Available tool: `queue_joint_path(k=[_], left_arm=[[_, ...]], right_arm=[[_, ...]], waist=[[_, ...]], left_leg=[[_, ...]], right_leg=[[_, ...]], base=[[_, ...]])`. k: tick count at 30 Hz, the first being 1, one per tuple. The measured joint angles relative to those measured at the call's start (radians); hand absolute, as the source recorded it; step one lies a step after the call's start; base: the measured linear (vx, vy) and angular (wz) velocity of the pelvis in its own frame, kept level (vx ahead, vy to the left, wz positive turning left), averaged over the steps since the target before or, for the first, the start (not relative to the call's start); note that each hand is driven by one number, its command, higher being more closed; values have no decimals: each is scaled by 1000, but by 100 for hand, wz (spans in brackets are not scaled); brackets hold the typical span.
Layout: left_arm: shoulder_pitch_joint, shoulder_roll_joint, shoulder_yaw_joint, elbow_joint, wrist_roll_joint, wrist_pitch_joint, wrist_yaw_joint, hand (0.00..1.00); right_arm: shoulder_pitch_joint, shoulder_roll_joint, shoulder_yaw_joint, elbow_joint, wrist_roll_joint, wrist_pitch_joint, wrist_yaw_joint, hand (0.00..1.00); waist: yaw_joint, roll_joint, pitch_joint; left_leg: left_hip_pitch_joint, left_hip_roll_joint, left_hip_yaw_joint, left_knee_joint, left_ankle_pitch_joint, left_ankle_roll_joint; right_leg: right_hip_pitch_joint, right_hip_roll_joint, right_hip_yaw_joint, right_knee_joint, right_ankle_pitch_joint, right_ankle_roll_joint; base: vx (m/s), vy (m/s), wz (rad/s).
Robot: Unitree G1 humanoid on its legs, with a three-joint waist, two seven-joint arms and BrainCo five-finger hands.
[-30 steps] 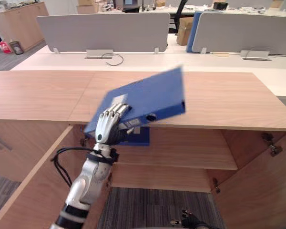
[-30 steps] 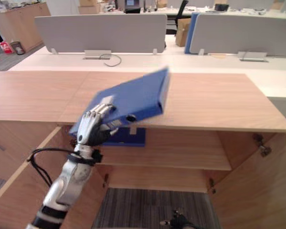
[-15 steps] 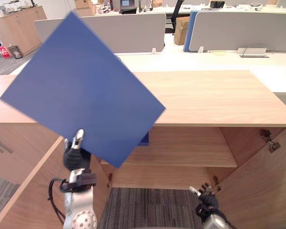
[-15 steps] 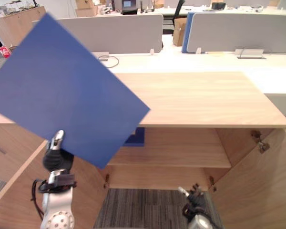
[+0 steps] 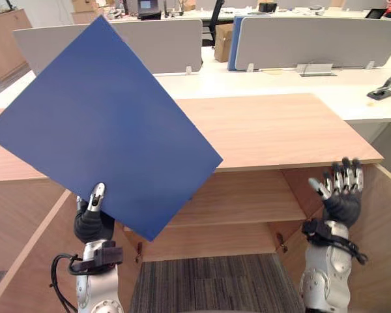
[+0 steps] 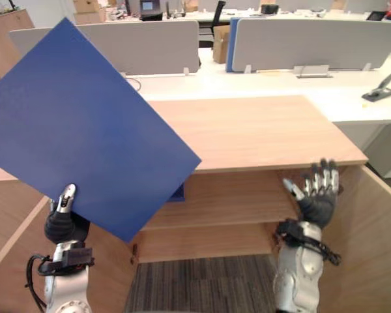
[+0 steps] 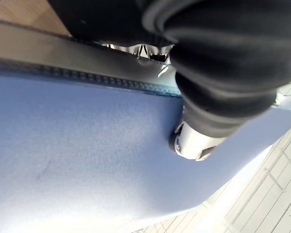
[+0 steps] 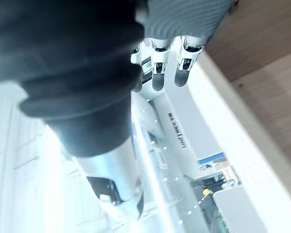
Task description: Walk over to the cabinet, pick up the folder, carry it to the office cabinet, place the folder inside the office cabinet, then close the office cabinet door
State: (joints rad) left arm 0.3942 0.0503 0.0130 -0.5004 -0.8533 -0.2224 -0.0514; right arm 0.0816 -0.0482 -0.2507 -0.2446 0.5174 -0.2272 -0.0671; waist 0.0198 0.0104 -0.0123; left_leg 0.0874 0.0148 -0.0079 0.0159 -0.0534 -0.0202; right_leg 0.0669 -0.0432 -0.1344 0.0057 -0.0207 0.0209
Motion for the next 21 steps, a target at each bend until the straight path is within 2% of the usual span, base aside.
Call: queue_joint_path(k=[2,5,9,13,15,21], left_arm=[[-14,23,-13,0,21,1,-1,100],[-37,82,-70,0,76,2,-23,100],[-59,194,-202,0,190,8,-62,100],[-59,249,-223,1,204,2,-59,100],[-55,285,-224,1,190,-12,-40,100],[-44,371,-253,29,188,-66,-13,100]], right_arm=[[-47,-48,66,-1,56,0,37,0],[-149,-168,221,1,133,11,101,0],[-349,-345,460,57,283,48,213,0],[-454,-476,584,149,448,75,252,0],[-515,-571,691,178,529,92,260,0],[-671,-782,908,182,650,142,280,0]], waist=[[-1,-2,0],[4,-4,-1],[21,-6,-3],[36,-8,-5],[42,-9,-5],[51,-14,-17]], left_leg=[[0,0,4,4,-3,1],[-1,0,4,4,-4,1],[-1,0,5,4,-5,2],[-1,0,4,4,-4,2],[-1,-1,4,4,-4,2],[0,0,2,4,-4,1]], right_leg=[[-1,0,5,1,0,0],[-1,0,5,1,1,0],[-1,0,5,1,1,0],[0,0,4,1,1,0],[0,-1,3,1,1,0],[3,-1,1,1,1,0]], base=[[1,19,-11],[0,0,0],[0,0,0],[0,0,0],[0,0,0],[0,0,0]])
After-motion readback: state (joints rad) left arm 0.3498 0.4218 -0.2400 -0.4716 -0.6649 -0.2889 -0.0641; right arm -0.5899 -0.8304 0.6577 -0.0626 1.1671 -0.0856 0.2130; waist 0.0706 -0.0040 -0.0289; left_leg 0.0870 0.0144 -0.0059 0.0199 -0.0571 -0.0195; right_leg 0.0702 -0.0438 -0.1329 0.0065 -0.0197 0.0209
